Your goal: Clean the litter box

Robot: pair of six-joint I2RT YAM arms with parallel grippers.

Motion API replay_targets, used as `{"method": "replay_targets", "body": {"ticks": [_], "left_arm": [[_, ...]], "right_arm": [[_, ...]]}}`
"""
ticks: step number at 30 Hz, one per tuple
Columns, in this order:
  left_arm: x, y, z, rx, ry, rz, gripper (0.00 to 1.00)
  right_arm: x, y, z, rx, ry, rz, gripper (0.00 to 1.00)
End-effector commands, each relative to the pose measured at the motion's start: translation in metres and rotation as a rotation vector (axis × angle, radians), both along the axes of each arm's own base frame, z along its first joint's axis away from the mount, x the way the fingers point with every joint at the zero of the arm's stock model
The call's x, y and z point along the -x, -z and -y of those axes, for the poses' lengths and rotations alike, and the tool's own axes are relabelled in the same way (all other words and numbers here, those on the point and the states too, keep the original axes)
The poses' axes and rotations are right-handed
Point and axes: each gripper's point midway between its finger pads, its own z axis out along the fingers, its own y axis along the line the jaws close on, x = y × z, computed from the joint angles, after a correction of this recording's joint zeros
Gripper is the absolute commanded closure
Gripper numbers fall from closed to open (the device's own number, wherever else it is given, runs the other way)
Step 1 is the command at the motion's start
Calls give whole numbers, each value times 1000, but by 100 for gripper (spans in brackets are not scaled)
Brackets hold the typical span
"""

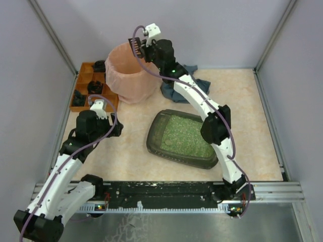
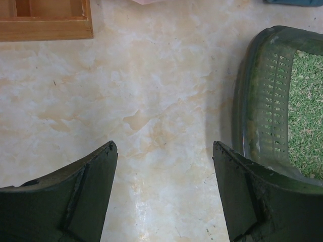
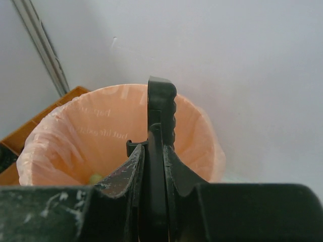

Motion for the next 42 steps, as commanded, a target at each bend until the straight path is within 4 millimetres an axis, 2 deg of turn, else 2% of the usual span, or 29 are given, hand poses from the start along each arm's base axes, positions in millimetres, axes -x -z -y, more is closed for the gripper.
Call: {"method": "replay_targets", "body": {"ticks": [1,4,7,10,11,14,18,21,23,28,31,32,35,38,42], "left_arm": [[-1,1,3,3,26,1,18],[-2,2,3,2,25,-1,18],[-3,1,6,7,41,5,18],[0,-11,24,34,149,46,14],[0,-12,27,41,161,58,14],[1,-14,34,62,197,70,12],[3,-14,48,94,252,66,11],[1,-18,63,103,293,74,9],[-1,-20,79,93,326,81,8],[-10,-17,134,-6,426,90,2],[-19,-5,164,-45,486,49,0],[-23,5,174,-69,504,24,0],[-34,18,192,-120,526,-2,0],[-44,39,199,-191,526,-63,0],[-47,69,206,-284,541,-139,0]], "right_arm": [[21,-100,22,56,89,308,100],[31,-121,24,83,111,381,100],[45,-147,36,27,126,396,100],[70,-173,54,-55,137,395,100],[87,-189,65,-92,147,401,100],[120,-191,89,-131,160,380,100],[168,-188,147,-214,238,355,100],[205,-172,187,-274,278,310,100],[230,-152,205,-302,271,248,100],[285,-82,243,-364,252,44,100],[310,-36,256,-395,251,-91,100],[316,-18,258,-393,252,-138,100],[333,14,268,-400,255,-222,100],[344,37,273,-394,258,-275,100],[354,58,278,-385,264,-333,100]]}}
